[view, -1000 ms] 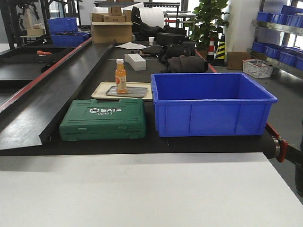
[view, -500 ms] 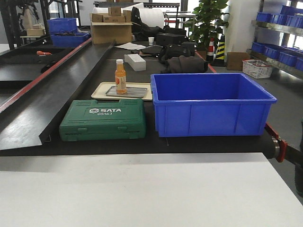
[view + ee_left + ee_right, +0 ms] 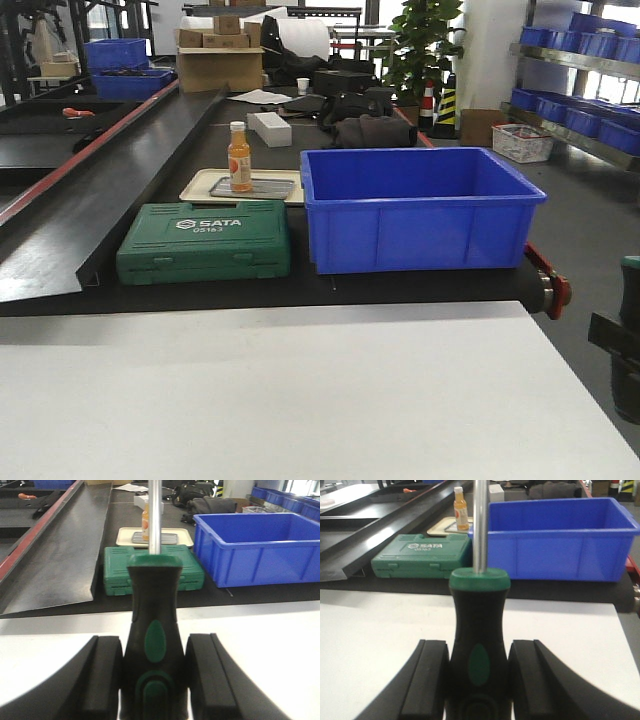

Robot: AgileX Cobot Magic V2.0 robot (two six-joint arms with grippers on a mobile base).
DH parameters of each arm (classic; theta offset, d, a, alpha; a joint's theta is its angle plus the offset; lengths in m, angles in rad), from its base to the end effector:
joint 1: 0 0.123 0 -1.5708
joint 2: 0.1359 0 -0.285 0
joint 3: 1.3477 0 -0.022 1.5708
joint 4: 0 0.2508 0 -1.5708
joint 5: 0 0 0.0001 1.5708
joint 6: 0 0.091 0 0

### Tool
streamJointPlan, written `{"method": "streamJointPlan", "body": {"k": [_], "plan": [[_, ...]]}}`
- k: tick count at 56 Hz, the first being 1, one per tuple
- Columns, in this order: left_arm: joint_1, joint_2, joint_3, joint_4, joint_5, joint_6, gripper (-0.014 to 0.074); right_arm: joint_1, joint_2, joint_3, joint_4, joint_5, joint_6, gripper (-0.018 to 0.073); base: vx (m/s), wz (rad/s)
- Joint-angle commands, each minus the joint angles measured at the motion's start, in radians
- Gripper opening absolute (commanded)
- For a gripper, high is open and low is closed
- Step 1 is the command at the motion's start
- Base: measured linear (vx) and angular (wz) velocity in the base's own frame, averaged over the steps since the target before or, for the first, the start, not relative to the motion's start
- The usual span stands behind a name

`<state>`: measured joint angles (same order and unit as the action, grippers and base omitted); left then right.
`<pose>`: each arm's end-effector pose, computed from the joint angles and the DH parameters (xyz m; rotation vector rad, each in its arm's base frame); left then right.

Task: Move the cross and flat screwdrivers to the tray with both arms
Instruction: 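Drive the base away from the table while holding both screwdrivers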

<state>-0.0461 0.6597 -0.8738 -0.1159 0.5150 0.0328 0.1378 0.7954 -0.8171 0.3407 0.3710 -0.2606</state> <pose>0.1220 -0.0108 0.4029 0.0214 1.7831 -0.1331 0.1614 0.0335 0.3790 -0.1584 1.8116 0.2492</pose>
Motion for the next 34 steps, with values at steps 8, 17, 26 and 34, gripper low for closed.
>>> {"method": "streamJointPlan", "body": {"k": [8, 17, 26, 34], "plan": [[-0.004, 0.002, -0.03, -0.013, -0.098, 0.001, -0.0003, 0.0, 0.047, -0.029, 0.01, -0.086, -0.005, -0.0008, -0.26, -0.29], [-0.004, 0.002, -0.03, -0.013, -0.099, 0.001, -0.0003, 0.0, 0.074, -0.029, 0.01, -0.086, -0.005, -0.0008, -0.27, -0.42], [-0.004, 0.002, -0.03, -0.013, -0.099, 0.001, -0.0003, 0.0, 0.075, -0.029, 0.01, -0.086, -0.005, -0.0008, -0.26, -0.45], [-0.004, 0.002, -0.03, -0.013, -0.099, 0.001, -0.0003, 0.0, 0.075, -0.029, 0.01, -0.086, -0.005, -0.0008, -0.25, -0.45]]}}
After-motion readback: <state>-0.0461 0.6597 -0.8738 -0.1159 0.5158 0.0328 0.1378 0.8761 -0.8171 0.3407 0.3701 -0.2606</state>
